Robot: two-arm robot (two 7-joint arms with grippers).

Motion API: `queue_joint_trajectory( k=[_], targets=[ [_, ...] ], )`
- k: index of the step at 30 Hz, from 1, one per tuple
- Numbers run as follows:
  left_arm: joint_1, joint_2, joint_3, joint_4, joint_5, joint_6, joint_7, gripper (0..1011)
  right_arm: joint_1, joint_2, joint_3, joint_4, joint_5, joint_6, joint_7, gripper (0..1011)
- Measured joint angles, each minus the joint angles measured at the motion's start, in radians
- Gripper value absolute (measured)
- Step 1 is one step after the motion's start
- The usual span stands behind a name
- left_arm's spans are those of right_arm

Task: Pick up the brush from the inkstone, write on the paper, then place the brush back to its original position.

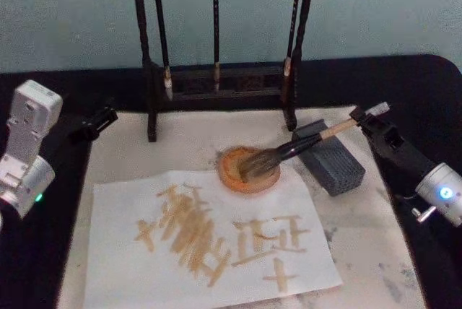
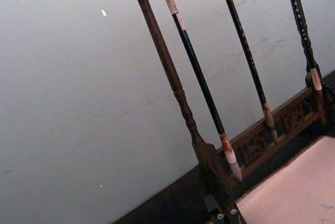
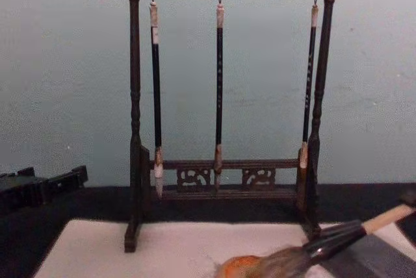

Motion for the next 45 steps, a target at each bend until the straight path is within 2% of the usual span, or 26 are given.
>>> queue_joint_trajectory(
  k=[2,9,15,18,21,24,27,31,38,45],
  targets=[
    [0.0,0.0,0.0,0.0,0.0,0.0,0.0,1002,-0.008,0.009,0.002,-0.02,0.015,-0.001,0.001,161],
    [0.0,0.0,0.0,0.0,0.0,0.0,0.0,1000,-0.042,0.048,0.001,-0.11,0.024,-0.028,-0.007,163],
    [0.0,0.0,0.0,0.0,0.0,0.0,0.0,1002,-0.083,0.096,-0.009,-0.23,0.018,-0.068,-0.015,163],
    [0.0,0.0,0.0,0.0,0.0,0.0,0.0,1002,-0.105,0.127,-0.017,-0.303,-0.003,-0.093,-0.021,163],
    [0.0,0.0,0.0,0.0,0.0,0.0,0.0,1002,-0.124,0.165,-0.034,-0.384,-0.047,-0.121,-0.029,161],
    [0.0,0.0,0.0,0.0,0.0,0.0,0.0,1002,-0.138,0.212,-0.06,-0.476,-0.115,-0.152,-0.044,163],
    [0.0,0.0,0.0,0.0,0.0,0.0,0.0,1002,-0.147,0.237,-0.074,-0.528,-0.154,-0.165,-0.052,161],
    [0.0,0.0,0.0,0.0,0.0,0.0,0.0,1002,-0.16,0.271,-0.099,-0.617,-0.231,-0.188,-0.071,163],
    [0.0,0.0,0.0,0.0,0.0,0.0,0.0,1002,-0.163,0.279,-0.14,-0.682,-0.338,-0.196,-0.104,163],
    [0.0,0.0,0.0,0.0,0.0,0.0,0.0,1000,-0.151,0.249,-0.165,-0.685,-0.392,-0.199,-0.112,163]
  ],
)
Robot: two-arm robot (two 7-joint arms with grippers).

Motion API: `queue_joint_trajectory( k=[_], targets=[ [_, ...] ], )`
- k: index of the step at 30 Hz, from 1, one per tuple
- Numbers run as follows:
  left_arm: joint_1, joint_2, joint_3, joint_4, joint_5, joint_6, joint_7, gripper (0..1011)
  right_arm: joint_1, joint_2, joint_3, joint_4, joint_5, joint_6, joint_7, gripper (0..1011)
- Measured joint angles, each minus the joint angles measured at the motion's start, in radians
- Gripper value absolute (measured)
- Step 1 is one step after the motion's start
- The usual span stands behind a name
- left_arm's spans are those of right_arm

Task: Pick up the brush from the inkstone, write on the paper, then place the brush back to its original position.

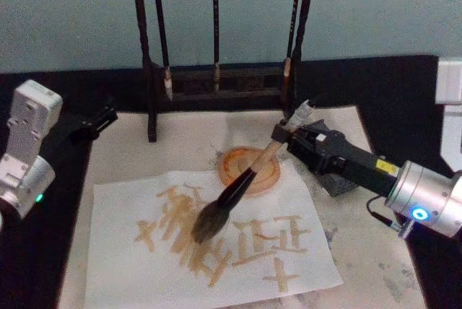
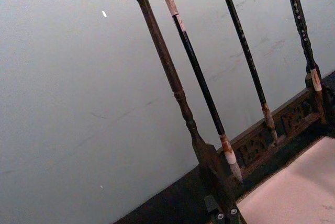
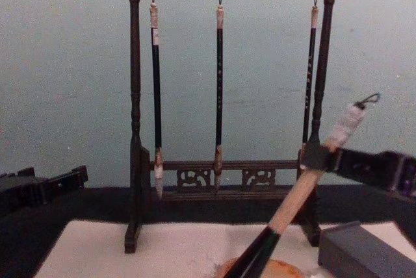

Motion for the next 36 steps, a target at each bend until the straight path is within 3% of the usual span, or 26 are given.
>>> queue_joint_trajectory(
  k=[5,11,26,36],
  targets=[
    [0.0,0.0,0.0,0.0,0.0,0.0,0.0,1002,0.014,-0.031,-0.03,0.0,-0.095,-0.01,-0.031,163],
    [0.0,0.0,0.0,0.0,0.0,0.0,0.0,1002,0.025,-0.056,-0.044,0.009,-0.139,-0.001,-0.036,163],
    [0.0,0.0,0.0,0.0,0.0,0.0,0.0,1000,0.003,-0.077,-0.011,0.043,-0.173,0.012,-0.041,161],
    [0.0,0.0,0.0,0.0,0.0,0.0,0.0,1002,-0.041,-0.047,0.045,0.034,-0.156,0.005,-0.034,161]
  ],
)
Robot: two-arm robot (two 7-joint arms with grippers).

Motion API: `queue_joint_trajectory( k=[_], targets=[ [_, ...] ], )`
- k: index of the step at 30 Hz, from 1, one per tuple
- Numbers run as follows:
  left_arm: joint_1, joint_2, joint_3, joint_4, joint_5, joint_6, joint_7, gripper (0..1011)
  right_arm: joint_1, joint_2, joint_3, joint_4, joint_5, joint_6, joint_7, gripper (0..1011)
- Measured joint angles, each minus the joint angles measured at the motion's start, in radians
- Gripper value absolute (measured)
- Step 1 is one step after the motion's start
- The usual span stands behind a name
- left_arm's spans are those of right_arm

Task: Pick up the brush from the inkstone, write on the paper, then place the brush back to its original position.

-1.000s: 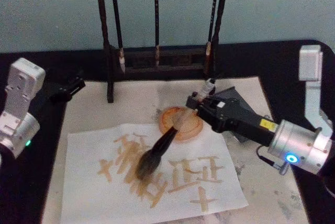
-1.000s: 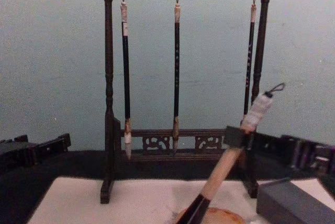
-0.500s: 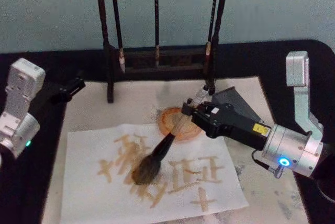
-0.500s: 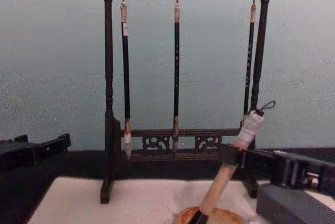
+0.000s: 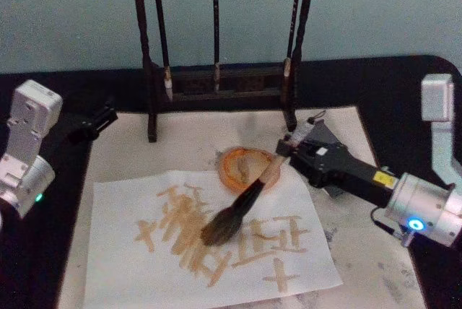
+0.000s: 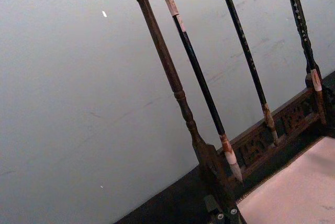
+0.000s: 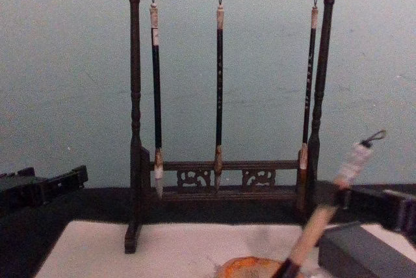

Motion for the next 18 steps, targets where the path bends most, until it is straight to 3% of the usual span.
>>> queue_joint_trajectory(
  k=[5,10,18],
  targets=[
    [0.0,0.0,0.0,0.0,0.0,0.0,0.0,1002,-0.035,0.026,0.04,-0.009,0.022,-0.016,0.008,161],
    [0.0,0.0,0.0,0.0,0.0,0.0,0.0,1002,-0.093,0.065,0.106,-0.017,0.07,-0.041,0.026,163],
    [0.0,0.0,0.0,0.0,0.0,0.0,0.0,1002,-0.147,0.095,0.176,-0.042,0.131,-0.062,0.051,163]
  ],
)
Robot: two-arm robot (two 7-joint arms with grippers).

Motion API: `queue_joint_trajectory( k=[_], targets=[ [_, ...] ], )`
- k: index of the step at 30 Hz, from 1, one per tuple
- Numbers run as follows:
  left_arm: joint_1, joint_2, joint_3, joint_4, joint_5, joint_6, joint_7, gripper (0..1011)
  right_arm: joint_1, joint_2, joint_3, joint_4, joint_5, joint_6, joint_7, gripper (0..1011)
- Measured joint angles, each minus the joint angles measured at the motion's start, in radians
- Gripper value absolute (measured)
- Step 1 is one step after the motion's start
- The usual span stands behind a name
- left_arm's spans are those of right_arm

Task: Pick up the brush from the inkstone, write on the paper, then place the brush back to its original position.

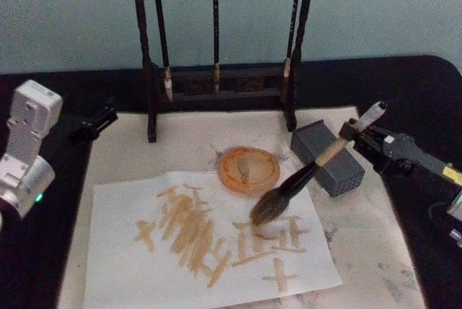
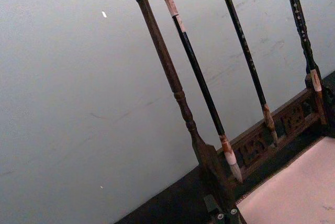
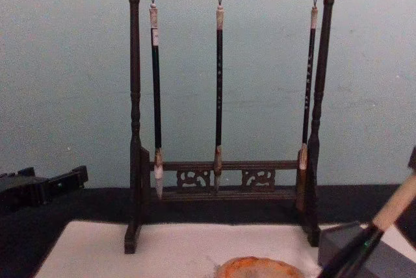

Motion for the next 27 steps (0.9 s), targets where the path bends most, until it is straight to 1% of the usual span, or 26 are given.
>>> queue_joint_trajectory(
  k=[2,5,7,9,11,14,15,18,19,21,24,25,27],
  targets=[
    [0.0,0.0,0.0,0.0,0.0,0.0,0.0,1002,-0.007,0.002,0.009,-0.018,0.012,-0.006,0.008,163],
    [0.0,0.0,0.0,0.0,0.0,0.0,0.0,1002,-0.008,0.001,0.013,-0.034,0.022,-0.008,0.017,163],
    [0.0,0.0,0.0,0.0,0.0,0.0,0.0,1002,-0.004,-0.005,0.009,-0.051,0.035,-0.009,0.031,163],
    [0.0,0.0,0.0,0.0,0.0,0.0,0.0,1002,-0.001,-0.007,0.006,-0.054,0.038,-0.008,0.035,161],
    [0.0,0.0,0.0,0.0,0.0,0.0,0.0,1002,0.014,-0.019,-0.017,-0.063,0.042,-0.002,0.047,163],
    [0.0,0.0,0.0,0.0,0.0,0.0,0.0,1000,0.027,-0.029,-0.038,-0.065,0.041,0.004,0.053,163],
    [0.0,0.0,0.0,0.0,0.0,0.0,0.0,1002,0.038,-0.036,-0.056,-0.064,0.038,0.007,0.056,163],
    [0.0,0.0,0.0,0.0,0.0,0.0,0.0,1000,0.053,-0.048,-0.08,-0.054,0.03,0.013,0.059,163],
    [0.0,0.0,0.0,0.0,0.0,0.0,0.0,1002,0.063,-0.056,-0.096,-0.044,0.026,0.018,0.059,163],
    [0.0,0.0,0.0,0.0,0.0,0.0,0.0,1002,0.074,-0.065,-0.111,-0.032,0.023,0.025,0.059,161],
    [0.0,0.0,0.0,0.0,0.0,0.0,0.0,1002,0.1,-0.087,-0.145,0.006,0.021,0.042,0.058,161],
    [0.0,0.0,0.0,0.0,0.0,0.0,0.0,1002,0.1,-0.087,-0.145,0.006,0.021,0.042,0.058,161],
    [0.0,0.0,0.0,0.0,0.0,0.0,0.0,1002,0.111,-0.095,-0.159,0.028,0.02,0.049,0.056,163]
  ],
)
